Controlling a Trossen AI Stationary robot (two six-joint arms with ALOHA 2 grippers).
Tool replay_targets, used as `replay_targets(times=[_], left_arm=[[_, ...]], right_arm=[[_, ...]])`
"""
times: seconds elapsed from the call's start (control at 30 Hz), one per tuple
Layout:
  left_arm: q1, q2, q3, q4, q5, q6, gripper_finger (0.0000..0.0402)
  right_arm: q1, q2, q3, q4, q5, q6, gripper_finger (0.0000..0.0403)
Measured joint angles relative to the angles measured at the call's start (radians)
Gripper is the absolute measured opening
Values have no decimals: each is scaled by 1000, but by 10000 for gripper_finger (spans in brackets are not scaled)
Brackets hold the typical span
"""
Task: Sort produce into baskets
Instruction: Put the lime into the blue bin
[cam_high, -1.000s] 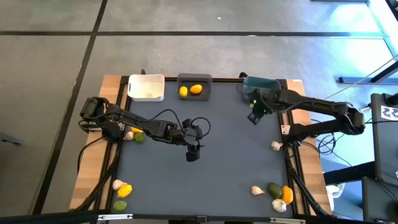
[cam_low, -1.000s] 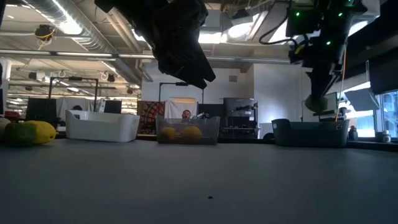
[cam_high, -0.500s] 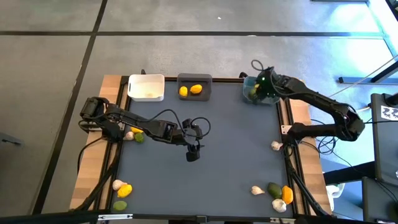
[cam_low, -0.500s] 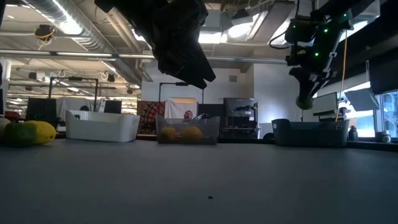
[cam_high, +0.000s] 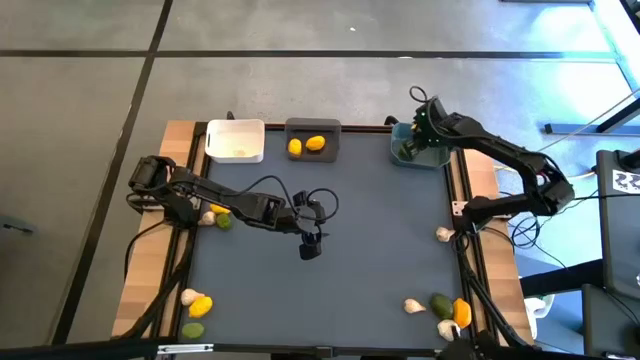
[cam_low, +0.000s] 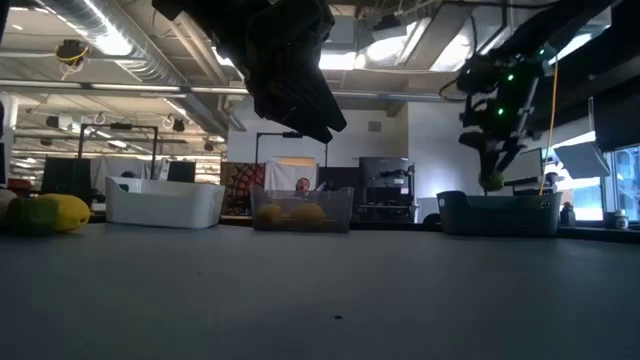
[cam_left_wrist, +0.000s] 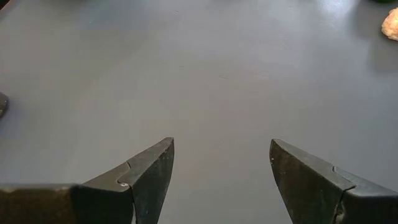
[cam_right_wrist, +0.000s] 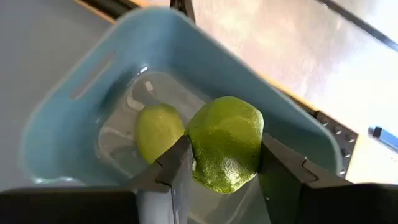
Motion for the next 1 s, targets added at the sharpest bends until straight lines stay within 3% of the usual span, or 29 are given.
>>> replay_targets(times=[0.6, 1.0], left_arm=[[0, 0, 0, 0, 0, -1, 260], [-1, 0, 0, 3, 0, -4, 260]], right_arm=[[2, 265, 0, 108, 55, -8, 150], [3, 275, 0, 112, 61, 4, 245]])
